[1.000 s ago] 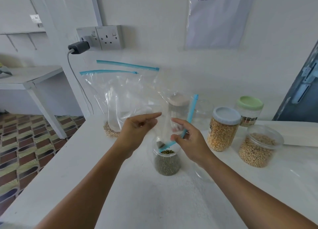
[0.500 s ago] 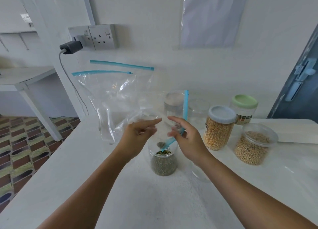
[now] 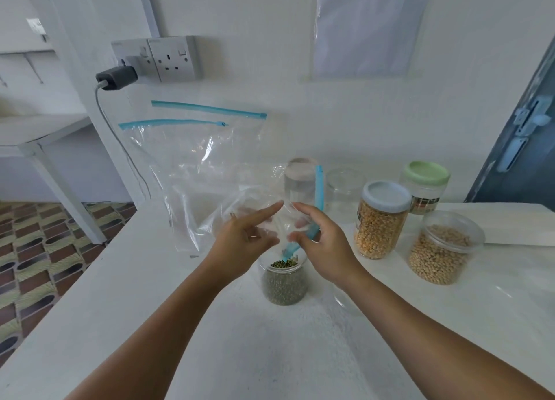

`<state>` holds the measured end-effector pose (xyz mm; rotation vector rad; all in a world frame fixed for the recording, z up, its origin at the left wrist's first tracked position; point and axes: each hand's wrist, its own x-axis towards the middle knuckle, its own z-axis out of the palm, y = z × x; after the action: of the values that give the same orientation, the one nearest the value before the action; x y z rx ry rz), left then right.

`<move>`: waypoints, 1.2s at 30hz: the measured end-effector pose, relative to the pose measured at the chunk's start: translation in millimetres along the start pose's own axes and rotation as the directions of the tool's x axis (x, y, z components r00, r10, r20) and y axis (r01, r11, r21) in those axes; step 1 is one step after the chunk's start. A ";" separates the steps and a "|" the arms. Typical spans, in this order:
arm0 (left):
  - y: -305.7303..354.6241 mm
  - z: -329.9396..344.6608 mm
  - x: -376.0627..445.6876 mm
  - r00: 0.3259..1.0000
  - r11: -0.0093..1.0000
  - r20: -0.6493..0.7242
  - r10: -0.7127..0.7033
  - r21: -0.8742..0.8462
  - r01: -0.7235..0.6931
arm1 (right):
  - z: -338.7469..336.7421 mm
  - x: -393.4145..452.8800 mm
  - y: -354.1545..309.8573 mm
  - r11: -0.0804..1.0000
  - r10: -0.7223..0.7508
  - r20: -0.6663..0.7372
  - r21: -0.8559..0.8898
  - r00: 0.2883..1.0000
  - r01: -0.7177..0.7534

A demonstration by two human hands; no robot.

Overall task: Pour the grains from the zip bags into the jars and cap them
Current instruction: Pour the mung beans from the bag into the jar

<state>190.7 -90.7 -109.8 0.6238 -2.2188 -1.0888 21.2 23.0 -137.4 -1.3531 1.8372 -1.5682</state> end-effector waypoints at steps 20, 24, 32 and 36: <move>3.0 -2.1 7.2 0.998 0.996 -0.052 0.041 0.079 -0.037 | 2.8 3.7 -6.4 0.998 -0.023 0.041 -0.051 0.999 0.025; 3.3 -7.8 3.4 0.998 0.995 -0.038 0.042 0.089 -0.039 | 0.8 4.5 -5.8 0.997 -0.044 0.034 -0.062 0.998 0.046; 6.0 -30.0 -48.2 0.973 0.868 0.028 -0.229 -0.448 0.217 | -1.9 3.7 0.7 0.992 -0.065 0.014 -0.104 0.998 0.067; -11.6 -47.7 -75.9 0.938 0.640 -0.045 -0.344 -0.742 0.199 | 0.8 5.5 3.7 0.993 -0.063 0.009 -0.103 0.998 0.063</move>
<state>279.4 -75.5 -118.0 0.6613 -1.3497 -1.8488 17.7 17.8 -139.4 -1.4734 1.9135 -1.5164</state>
